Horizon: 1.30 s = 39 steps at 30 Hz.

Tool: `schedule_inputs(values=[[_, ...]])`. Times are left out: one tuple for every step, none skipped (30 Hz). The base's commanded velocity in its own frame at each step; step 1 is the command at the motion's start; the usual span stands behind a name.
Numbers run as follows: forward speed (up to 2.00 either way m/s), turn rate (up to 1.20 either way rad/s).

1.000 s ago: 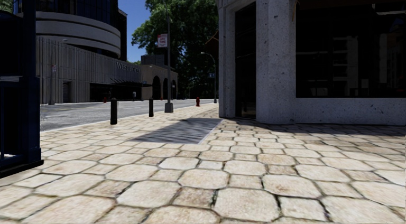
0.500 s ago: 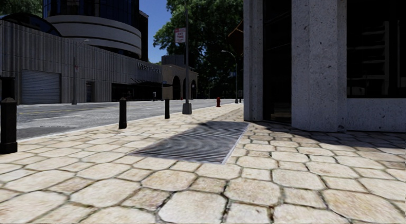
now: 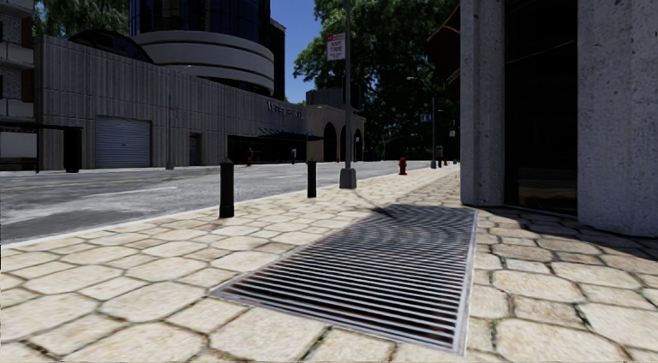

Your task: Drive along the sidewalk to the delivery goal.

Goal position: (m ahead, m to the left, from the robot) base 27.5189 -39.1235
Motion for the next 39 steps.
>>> schedule_inputs(values=[[2.00,0.01],[2.00,0.00],[2.00,0.00],[2.00,0.00],[2.00,0.00],[2.00,0.00],[2.00,0.00],[2.00,0.00],[2.00,0.00],[2.00,0.00],[2.00,0.00],[2.00,0.00],[2.00,0.00],[2.00,0.00],[2.00,0.00],[2.00,0.00],[2.00,0.00],[2.00,0.00],[2.00,0.00],[2.00,0.00],[2.00,0.00],[2.00,0.00],[2.00,0.00],[2.00,0.00],[2.00,0.00],[2.00,0.00],[2.00,0.00],[2.00,0.00],[2.00,0.00],[2.00,0.00],[2.00,-0.01],[2.00,-0.01],[2.00,-0.05],[2.00,-0.06],[2.00,-0.07],[2.00,-0.07],[2.00,-0.07],[2.00,-0.16],[2.00,-0.27]])
